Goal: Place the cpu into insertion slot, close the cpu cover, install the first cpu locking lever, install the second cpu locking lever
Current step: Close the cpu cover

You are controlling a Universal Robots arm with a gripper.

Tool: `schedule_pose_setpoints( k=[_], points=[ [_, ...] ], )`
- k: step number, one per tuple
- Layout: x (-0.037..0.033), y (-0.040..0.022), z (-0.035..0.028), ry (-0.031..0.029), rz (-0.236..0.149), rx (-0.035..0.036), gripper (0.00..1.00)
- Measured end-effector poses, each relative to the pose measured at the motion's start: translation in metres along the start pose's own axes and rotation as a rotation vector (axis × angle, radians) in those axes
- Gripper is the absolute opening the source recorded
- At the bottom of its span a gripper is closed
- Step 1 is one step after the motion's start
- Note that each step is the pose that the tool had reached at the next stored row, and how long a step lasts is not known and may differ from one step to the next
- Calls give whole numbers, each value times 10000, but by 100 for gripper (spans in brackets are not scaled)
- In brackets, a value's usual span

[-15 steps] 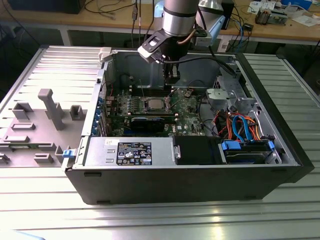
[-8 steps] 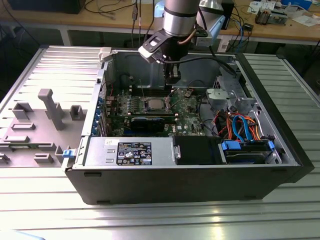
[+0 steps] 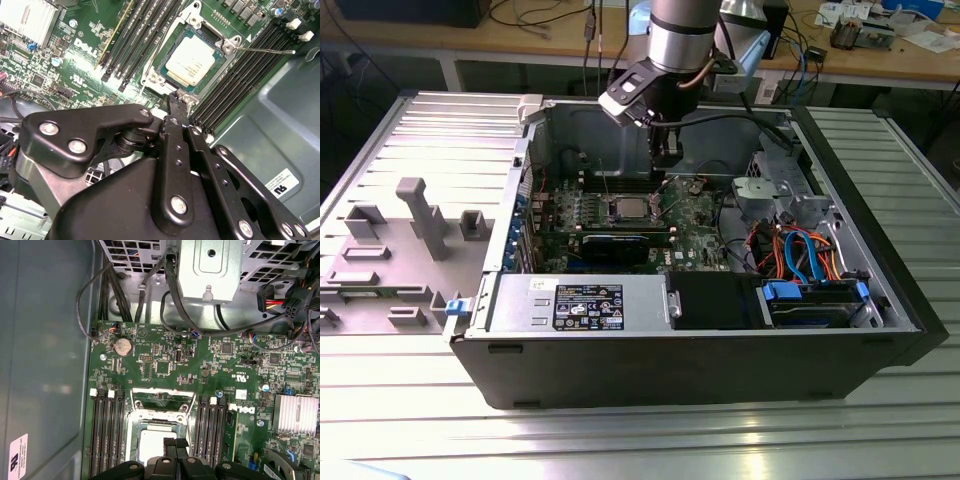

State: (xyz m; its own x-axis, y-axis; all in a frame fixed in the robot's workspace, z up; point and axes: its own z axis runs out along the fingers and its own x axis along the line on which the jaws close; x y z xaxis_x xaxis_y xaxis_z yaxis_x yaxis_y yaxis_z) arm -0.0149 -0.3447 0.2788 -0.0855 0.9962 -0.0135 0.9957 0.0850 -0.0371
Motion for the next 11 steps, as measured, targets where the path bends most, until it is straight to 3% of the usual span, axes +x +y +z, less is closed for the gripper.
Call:
schedule_pose_setpoints(
  k=[11],
  points=[
    [-2,25,-1,-11,0,1,11]
  ],
)
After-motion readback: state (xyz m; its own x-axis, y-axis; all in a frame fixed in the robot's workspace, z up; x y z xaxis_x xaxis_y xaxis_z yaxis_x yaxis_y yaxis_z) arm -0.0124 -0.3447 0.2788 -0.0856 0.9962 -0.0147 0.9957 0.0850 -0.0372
